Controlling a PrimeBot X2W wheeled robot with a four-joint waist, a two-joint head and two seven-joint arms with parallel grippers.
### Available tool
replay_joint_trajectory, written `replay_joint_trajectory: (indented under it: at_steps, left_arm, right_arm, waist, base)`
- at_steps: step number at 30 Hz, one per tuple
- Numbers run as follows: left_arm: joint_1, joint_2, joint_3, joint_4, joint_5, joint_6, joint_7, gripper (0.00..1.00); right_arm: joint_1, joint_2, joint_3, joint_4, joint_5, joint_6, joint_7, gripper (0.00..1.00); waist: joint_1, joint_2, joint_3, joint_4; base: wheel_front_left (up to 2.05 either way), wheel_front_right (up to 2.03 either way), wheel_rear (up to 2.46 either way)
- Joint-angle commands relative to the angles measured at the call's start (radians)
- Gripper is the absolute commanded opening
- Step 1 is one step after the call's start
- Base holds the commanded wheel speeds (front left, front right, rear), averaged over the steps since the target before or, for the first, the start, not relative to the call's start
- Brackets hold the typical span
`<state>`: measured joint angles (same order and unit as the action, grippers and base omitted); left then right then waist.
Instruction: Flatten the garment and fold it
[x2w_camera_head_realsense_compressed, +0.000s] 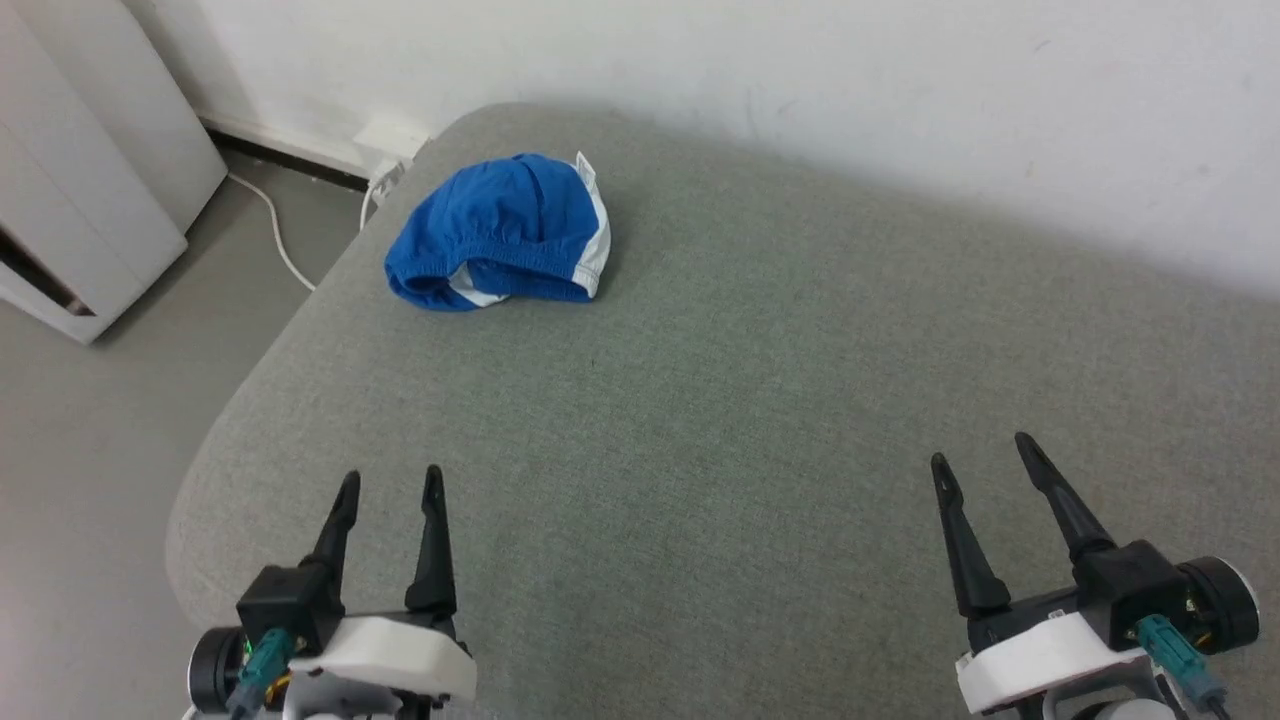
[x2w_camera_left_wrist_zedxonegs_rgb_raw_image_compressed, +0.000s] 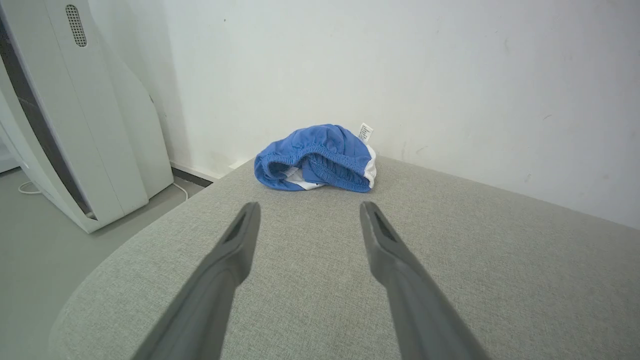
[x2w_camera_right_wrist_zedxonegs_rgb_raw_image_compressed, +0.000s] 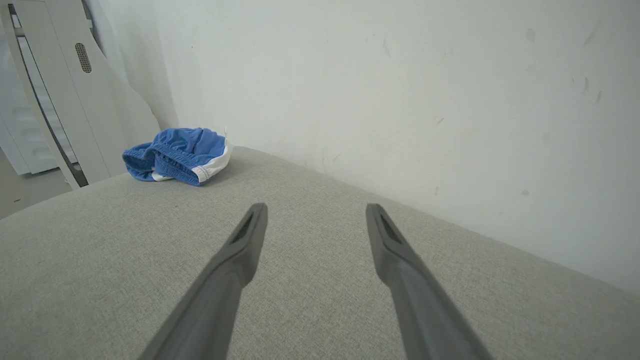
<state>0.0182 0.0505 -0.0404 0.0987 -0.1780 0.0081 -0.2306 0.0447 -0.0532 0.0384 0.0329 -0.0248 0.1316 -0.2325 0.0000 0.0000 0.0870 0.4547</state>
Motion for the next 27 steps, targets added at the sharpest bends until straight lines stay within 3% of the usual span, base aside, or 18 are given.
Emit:
replay_joint_trajectory:
  at_steps: [1,13,16,21,27]
  left_arm:
    - [-0.024,0.0,0.0,0.006,0.006,-0.008,-0.011,1.0]
    - [-0.327,0.046,0.039,0.278,-0.007,-0.088,-0.03,1.0]
    - [-0.445,0.058,0.092,0.354,-0.111,-0.109,0.038,1.0]
    - [-0.644,0.177,0.083,0.438,-0.148,-0.13,0.187,1.0]
    - [-0.847,0.305,0.007,0.535,-0.182,-0.138,0.35,1.0]
  right_arm:
    - [-0.006,0.003,0.002,-0.006,-0.009,-0.001,-0.009,1.0]
    - [-0.067,0.003,0.016,-0.057,-0.071,-0.001,-0.029,1.0]
    - [-0.084,0.003,0.01,-0.083,-0.068,-0.001,-0.029,1.0]
    - [-0.117,0.003,0.016,-0.124,-0.092,-0.001,-0.029,1.0]
    - [-0.15,0.003,0.018,-0.162,-0.104,-0.001,-0.029,1.0]
  waist:
    - [0.0,0.0,0.028,0.002]
    - [0.0,0.0,0.206,-0.069]
    - [0.0,0.0,0.251,-0.098]
    - [0.0,0.0,0.327,-0.145]
    - [0.0,0.0,0.405,-0.199]
  base:
    - [0.0,0.0,0.0]
    - [0.0,0.0,0.0]
    - [0.0,0.0,0.0]
    - [0.0,0.0,0.0]
    - [0.0,0.0,0.0]
